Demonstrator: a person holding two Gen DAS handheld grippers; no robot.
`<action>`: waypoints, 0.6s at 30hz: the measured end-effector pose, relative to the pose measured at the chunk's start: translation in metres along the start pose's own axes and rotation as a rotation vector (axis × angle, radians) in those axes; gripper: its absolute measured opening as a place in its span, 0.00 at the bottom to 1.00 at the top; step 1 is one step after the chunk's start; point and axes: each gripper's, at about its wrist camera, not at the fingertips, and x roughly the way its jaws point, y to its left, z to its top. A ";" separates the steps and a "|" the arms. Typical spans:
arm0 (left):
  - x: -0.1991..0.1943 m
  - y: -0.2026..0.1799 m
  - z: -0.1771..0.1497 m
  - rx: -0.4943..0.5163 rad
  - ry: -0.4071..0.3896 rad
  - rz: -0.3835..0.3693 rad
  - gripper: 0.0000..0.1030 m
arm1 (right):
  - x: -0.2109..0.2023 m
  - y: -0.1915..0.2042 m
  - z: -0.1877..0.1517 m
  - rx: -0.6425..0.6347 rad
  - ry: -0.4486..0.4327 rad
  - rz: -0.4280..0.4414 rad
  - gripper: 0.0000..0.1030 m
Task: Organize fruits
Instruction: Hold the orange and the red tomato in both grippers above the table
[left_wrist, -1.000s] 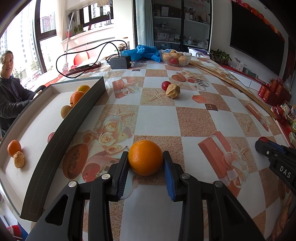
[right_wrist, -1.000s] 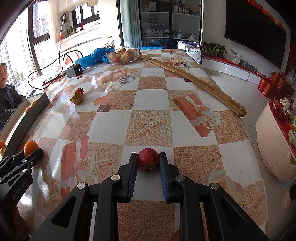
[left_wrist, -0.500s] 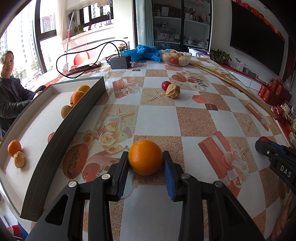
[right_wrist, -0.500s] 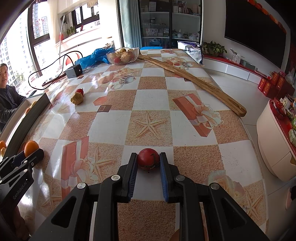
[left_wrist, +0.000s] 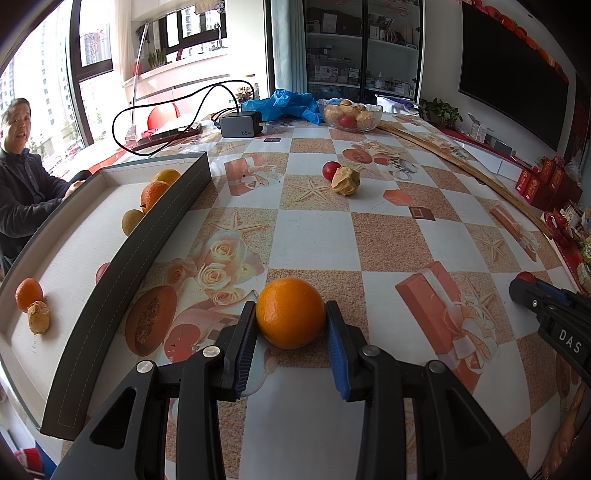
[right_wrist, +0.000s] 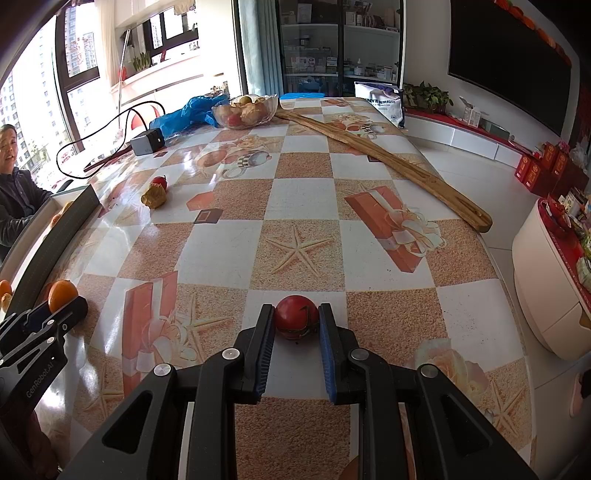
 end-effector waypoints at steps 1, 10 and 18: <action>0.000 0.000 0.000 0.000 0.000 0.000 0.38 | 0.000 0.000 0.000 0.001 0.000 0.001 0.23; 0.000 0.000 0.000 0.000 0.000 0.000 0.38 | 0.000 -0.001 0.000 0.002 0.000 0.002 0.23; 0.000 0.000 0.000 0.000 0.000 0.000 0.38 | 0.000 -0.001 0.000 0.002 0.000 0.003 0.23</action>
